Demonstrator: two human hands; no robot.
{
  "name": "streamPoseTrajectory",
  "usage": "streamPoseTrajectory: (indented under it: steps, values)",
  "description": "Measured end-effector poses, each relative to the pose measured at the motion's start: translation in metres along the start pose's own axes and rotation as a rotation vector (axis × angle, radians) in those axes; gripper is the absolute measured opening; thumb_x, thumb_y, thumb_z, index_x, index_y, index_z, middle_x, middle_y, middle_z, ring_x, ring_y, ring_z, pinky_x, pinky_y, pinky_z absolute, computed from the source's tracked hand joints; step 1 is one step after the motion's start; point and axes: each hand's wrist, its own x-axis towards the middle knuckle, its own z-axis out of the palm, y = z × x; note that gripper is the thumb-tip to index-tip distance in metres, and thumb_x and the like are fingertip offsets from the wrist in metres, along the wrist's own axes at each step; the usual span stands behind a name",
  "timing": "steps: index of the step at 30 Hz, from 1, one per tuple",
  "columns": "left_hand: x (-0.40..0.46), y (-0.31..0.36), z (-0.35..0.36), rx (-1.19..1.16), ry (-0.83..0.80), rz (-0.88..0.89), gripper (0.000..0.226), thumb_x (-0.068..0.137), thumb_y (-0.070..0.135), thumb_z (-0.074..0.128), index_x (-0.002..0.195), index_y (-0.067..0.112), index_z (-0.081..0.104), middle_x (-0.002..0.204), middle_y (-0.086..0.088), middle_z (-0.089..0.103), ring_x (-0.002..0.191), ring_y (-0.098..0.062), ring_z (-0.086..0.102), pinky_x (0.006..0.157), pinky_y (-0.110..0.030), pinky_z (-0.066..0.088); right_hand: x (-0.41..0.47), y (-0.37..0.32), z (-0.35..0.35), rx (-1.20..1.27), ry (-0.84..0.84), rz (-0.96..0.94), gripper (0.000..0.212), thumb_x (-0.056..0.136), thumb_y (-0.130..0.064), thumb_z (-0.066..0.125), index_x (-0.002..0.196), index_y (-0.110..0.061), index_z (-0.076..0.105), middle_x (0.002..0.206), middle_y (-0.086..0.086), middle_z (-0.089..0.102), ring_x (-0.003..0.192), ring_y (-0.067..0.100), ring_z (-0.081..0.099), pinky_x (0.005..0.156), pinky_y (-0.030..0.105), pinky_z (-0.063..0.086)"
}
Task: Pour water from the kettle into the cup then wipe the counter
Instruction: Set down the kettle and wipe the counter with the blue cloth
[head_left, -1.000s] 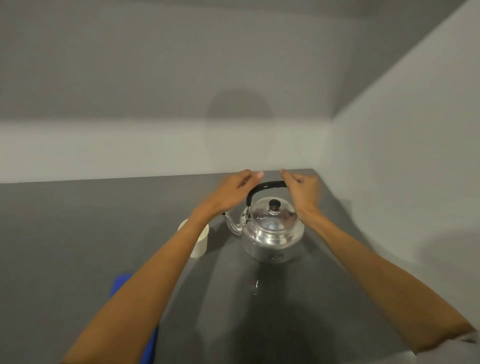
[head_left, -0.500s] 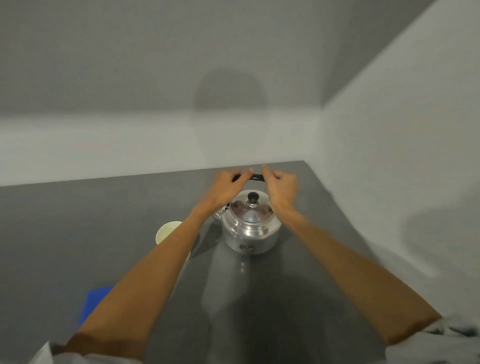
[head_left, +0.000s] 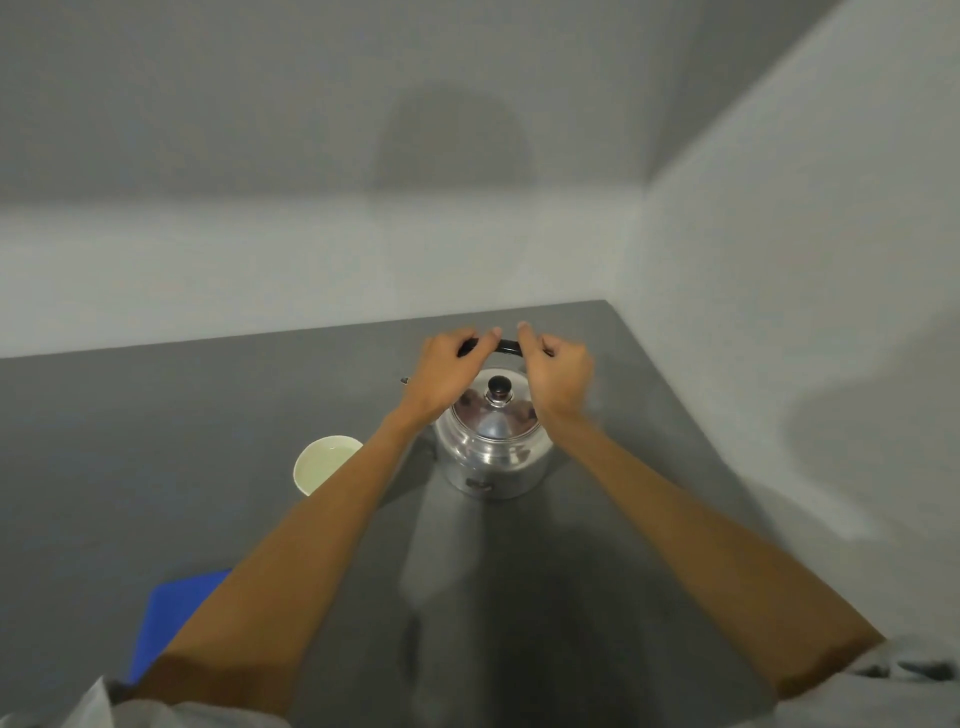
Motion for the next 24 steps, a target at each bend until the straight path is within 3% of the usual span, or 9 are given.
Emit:
streamPoseTrajectory:
  steps: [2,5,7,9,11,13,16,19,24]
  values:
    - [-0.001,0.0,0.001,-0.01,0.006,-0.002,0.045,0.09,0.044,0.051,0.06,0.01,0.049,0.05,0.006,0.034,0.043,-0.004,0.031,0.045,-0.012,0.031,0.0,0.001,-0.001,0.006,-0.025,-0.005,0.053,0.091,-0.029,0.059,0.054,0.006,0.045,0.052,0.014,0.037,0.053,0.021,0.035,0.054,0.03,0.03]
    - [-0.003,0.002,0.0,0.009,0.003,-0.007,0.049,0.09,0.045,0.05,0.062,0.005,0.049,0.051,0.005,0.036,0.043,-0.004,0.033,0.045,-0.012,0.031,0.0,0.0,-0.003,0.005,-0.061,-0.005,0.054,0.092,-0.03,0.058,0.059,0.012,0.047,0.054,0.015,0.039,0.055,0.022,0.039,0.056,0.031,0.033]
    - [-0.004,0.003,-0.001,0.03,0.0,-0.011,0.052,0.091,0.046,0.049,0.065,0.0,0.05,0.052,0.004,0.038,0.043,-0.004,0.033,0.046,-0.012,0.032,0.0,0.0,-0.004,-0.025,-0.093,-0.003,0.054,0.092,-0.033,0.056,0.059,0.009,0.048,0.053,0.012,0.041,0.054,0.02,0.042,0.056,0.03,0.034]
    - [-0.008,0.006,-0.001,0.051,-0.002,-0.011,0.047,0.091,0.049,0.048,0.068,0.008,0.051,0.055,0.005,0.041,0.045,-0.002,0.037,0.05,-0.011,0.035,0.001,0.0,-0.006,-0.108,-0.128,-0.02,0.054,0.093,-0.04,0.051,0.056,-0.002,0.046,0.05,0.006,0.04,0.051,0.015,0.039,0.055,0.029,0.034]
    - [-0.014,0.01,-0.004,0.065,0.007,-0.011,0.042,0.09,0.054,0.045,0.079,0.015,0.055,0.066,0.007,0.048,0.057,-0.002,0.045,0.059,-0.014,0.037,-0.001,-0.002,-0.01,-0.23,-0.158,-0.055,0.054,0.094,-0.05,0.045,0.059,-0.007,0.048,0.052,0.002,0.045,0.052,0.016,0.043,0.055,0.031,0.035]
    - [-0.021,0.014,-0.01,0.08,0.03,0.007,0.036,0.09,0.057,0.042,0.091,0.023,0.056,0.084,0.008,0.054,0.082,-0.007,0.052,0.076,-0.021,0.039,-0.002,-0.007,-0.014,-0.278,-0.175,-0.085,0.051,0.093,-0.055,0.042,0.071,-0.011,0.056,0.061,-0.002,0.056,0.062,0.015,0.054,0.061,0.03,0.04]
    - [-0.034,0.025,-0.03,0.156,0.05,0.037,0.032,0.091,0.057,0.037,0.1,0.029,0.051,0.105,0.009,0.051,0.108,-0.012,0.045,0.094,-0.028,0.033,-0.003,-0.025,-0.025,-0.209,-0.197,-0.146,0.038,0.093,-0.054,0.044,0.085,-0.018,0.053,0.082,-0.003,0.06,0.083,0.016,0.058,0.075,0.03,0.044]
    - [-0.051,0.043,-0.055,0.199,0.118,0.071,0.035,0.094,0.051,0.036,0.107,0.022,0.052,0.108,0.006,0.047,0.107,-0.011,0.039,0.09,-0.023,0.03,-0.008,-0.056,-0.036,-0.201,-0.201,-0.263,0.03,0.093,-0.05,0.046,0.09,-0.02,0.049,0.091,-0.003,0.056,0.097,0.022,0.056,0.08,0.03,0.043]
    - [-0.106,0.065,-0.1,0.224,0.286,0.089,0.031,0.096,0.046,0.039,0.108,0.021,0.053,0.111,0.004,0.05,0.106,-0.011,0.036,0.079,-0.005,0.032,-0.053,-0.116,-0.038,-0.079,-0.346,-0.342,0.029,0.093,-0.046,0.051,0.1,-0.017,0.048,0.1,-0.002,0.057,0.094,0.018,0.055,0.078,0.024,0.044]
